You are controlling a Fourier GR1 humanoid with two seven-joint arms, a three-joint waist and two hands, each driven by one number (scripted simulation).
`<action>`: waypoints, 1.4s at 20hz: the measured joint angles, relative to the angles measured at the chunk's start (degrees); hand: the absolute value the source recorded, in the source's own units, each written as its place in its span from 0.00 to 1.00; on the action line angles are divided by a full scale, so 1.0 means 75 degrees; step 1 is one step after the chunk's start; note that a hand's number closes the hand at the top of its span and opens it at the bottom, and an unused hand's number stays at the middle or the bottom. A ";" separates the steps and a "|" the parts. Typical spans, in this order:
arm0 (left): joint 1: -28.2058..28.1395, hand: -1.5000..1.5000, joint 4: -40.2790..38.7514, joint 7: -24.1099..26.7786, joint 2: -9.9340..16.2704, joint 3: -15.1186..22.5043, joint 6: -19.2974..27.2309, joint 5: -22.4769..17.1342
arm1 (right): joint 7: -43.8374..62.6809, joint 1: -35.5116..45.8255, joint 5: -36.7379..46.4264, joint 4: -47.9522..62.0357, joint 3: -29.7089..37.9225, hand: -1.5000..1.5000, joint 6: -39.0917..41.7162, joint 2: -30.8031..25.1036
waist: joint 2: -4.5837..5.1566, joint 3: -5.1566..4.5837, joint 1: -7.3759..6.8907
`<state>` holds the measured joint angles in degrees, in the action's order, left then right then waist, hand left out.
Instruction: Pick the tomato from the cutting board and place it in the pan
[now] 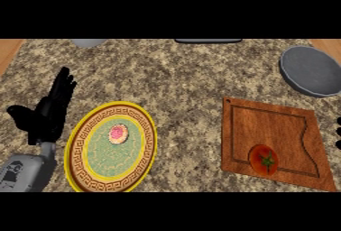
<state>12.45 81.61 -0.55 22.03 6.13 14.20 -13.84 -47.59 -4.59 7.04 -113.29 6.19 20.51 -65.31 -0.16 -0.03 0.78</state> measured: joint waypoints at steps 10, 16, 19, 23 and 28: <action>0.0064 0.50 -0.0025 -0.0010 -0.0295 -0.0150 -0.0158 0.0313 | 0.0754 -0.0673 0.1513 -0.0888 -0.0505 0.00 0.0059 0.0882 | 0.0010 0.0003 -0.0057; -0.0018 0.50 0.0174 -0.0143 -0.0318 -0.0338 -0.0357 0.0470 | 0.1139 -0.0348 0.2227 -0.0593 -0.0586 0.00 0.0346 0.1529 | 0.0017 0.0004 -0.0103; 0.0045 0.50 0.0297 -0.0333 -0.0406 -0.0370 -0.0398 0.0534 | 0.1483 -0.0026 0.2678 -0.0562 -0.0891 0.00 0.0598 0.1799 | 0.0021 0.0004 -0.0118; 0.0097 0.50 0.0288 -0.0423 -0.0382 -0.0555 -0.0557 0.0544 | 0.1320 0.0313 0.3405 0.0012 -0.1360 0.00 0.0541 0.2113 | 0.0026 0.0003 -0.0138; 0.0039 0.50 0.0395 -0.0500 -0.0627 -0.0521 -0.0492 0.0786 | 0.1265 0.0579 0.4169 0.0253 -0.1871 0.00 0.0571 0.2418 | 0.0024 0.0005 -0.0128</action>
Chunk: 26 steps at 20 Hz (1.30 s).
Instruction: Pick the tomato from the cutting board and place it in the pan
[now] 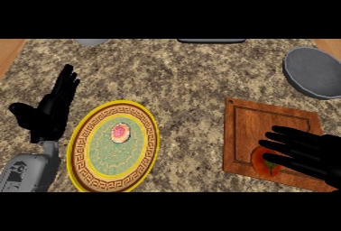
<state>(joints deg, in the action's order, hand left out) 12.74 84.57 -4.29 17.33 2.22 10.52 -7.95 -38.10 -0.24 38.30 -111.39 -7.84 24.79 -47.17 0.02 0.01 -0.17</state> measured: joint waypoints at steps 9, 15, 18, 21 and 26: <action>0.0098 0.50 -0.0149 0.0025 -0.0096 -0.0339 -0.0264 0.0154 | -0.0090 0.0199 0.1348 0.0352 -0.0347 0.00 -0.0176 0.0423 | -0.0003 -0.0001 0.0018; 0.0042 0.50 -0.0036 -0.0030 -0.0163 -0.0453 -0.0350 0.0233 | 0.0311 0.0118 0.2630 0.0248 -0.0773 0.00 -0.0406 0.0812 | -0.0007 -0.0002 0.0025; -0.0024 0.50 -0.0067 0.0041 -0.0238 -0.0474 -0.0422 0.0314 | 0.0301 0.0331 0.3041 0.0515 -0.0759 0.00 -0.0361 0.0953 | -0.0005 -0.0001 0.0019; 0.0083 0.50 -0.0235 0.0109 -0.0334 -0.0553 -0.0447 0.0397 | 0.0367 0.0315 0.3413 0.0491 -0.0872 0.00 -0.0236 0.1211 | -0.0004 -0.0001 0.0029; 0.0171 0.50 -0.0136 -0.0086 -0.0408 -0.0642 -0.0500 0.0496 | 0.0271 0.0309 0.4013 0.0862 -0.1037 0.00 -0.0459 0.1665 | -0.0005 -0.0001 0.0023</action>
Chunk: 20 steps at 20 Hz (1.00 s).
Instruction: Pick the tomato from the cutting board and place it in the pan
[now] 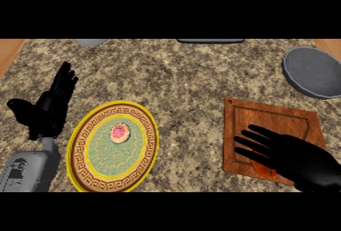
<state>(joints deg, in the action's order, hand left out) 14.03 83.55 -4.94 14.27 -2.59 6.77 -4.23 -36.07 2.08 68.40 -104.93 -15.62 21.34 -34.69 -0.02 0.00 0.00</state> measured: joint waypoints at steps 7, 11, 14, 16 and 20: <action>-0.0223 0.50 0.0293 -0.0090 -0.0032 -0.0120 -0.0207 0.0072 | 0.0020 0.0163 0.0811 0.0349 -0.0107 0.00 0.0004 0.0397 | 0.0000 0.0000 -0.0005; -0.0149 0.50 0.0109 0.0044 -0.0136 -0.0181 -0.0229 0.0188 | -0.0093 0.0114 0.1251 0.0788 -0.0158 0.00 -0.0222 0.0558 | 0.0002 0.0000 0.0002; -0.0155 0.50 0.0106 0.0049 -0.0201 -0.0215 -0.0247 0.0239 | -0.0226 0.0279 0.1430 0.1120 -0.0158 1.00 -0.0185 0.0711 | 0.0002 -0.0001 -0.0005; -0.0172 0.50 0.0108 0.0086 -0.0244 -0.0208 -0.0237 0.0273 | -0.0550 0.0354 0.1485 0.1308 -0.0289 1.00 -0.0320 0.0679 | 0.0005 0.0001 -0.0012; 0.0019 0.50 -0.0235 0.0240 -0.0339 -0.0257 -0.0221 0.0363 | -0.0888 0.0315 0.1736 0.1357 -0.0421 1.00 -0.0739 0.0753 | -0.0006 -0.0006 -0.0002</action>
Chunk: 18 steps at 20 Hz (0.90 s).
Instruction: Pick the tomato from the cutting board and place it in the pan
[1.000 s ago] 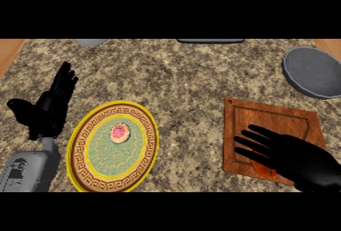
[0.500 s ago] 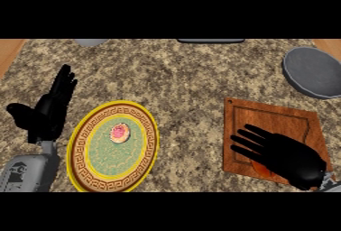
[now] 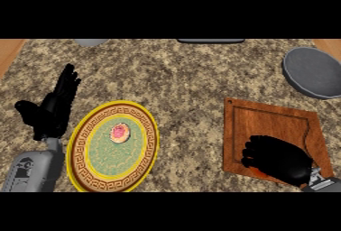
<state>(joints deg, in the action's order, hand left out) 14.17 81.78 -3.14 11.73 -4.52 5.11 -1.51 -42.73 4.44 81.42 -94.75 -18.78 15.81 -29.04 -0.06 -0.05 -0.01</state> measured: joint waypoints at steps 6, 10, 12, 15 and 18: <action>-0.0123 0.50 0.0272 -0.0210 -0.0010 -0.0027 -0.0066 0.0028 | 0.0072 -0.0081 0.0033 0.0229 0.0382 1.00 0.0099 0.0322 | -0.0011 -0.0016 -0.0005; -0.0122 0.50 0.0323 -0.0203 0.0013 -0.0091 -0.0048 0.0003 | 0.1830 -0.0136 -0.0177 0.0502 0.1126 1.00 0.1243 0.1477 | -0.0027 -0.0077 0.0069; -0.0115 0.50 0.0361 -0.0246 0.0045 -0.0103 -0.0065 -0.0008 | 0.2809 -0.0145 -0.0251 0.0587 0.1546 1.00 0.1731 0.2126 | -0.0038 -0.0102 0.0088; -0.0183 0.50 0.0375 -0.0219 0.0038 -0.0101 -0.0076 -0.0007 | 0.4317 0.0024 -0.0423 0.0395 0.1942 1.00 0.2065 0.2930 | -0.0043 -0.0090 0.0071; -0.0220 0.50 0.0367 -0.0178 0.0023 -0.0100 -0.0122 -0.0042 | 0.5459 0.0461 -0.0733 -0.0025 0.2165 1.00 0.1639 0.3414 | -0.0030 -0.0038 0.0031</action>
<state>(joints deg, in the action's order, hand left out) 12.52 84.53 -4.47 11.90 -5.26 4.20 -1.82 -1.79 7.90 75.93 -94.94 -2.54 28.10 -3.43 -0.29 -0.33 0.22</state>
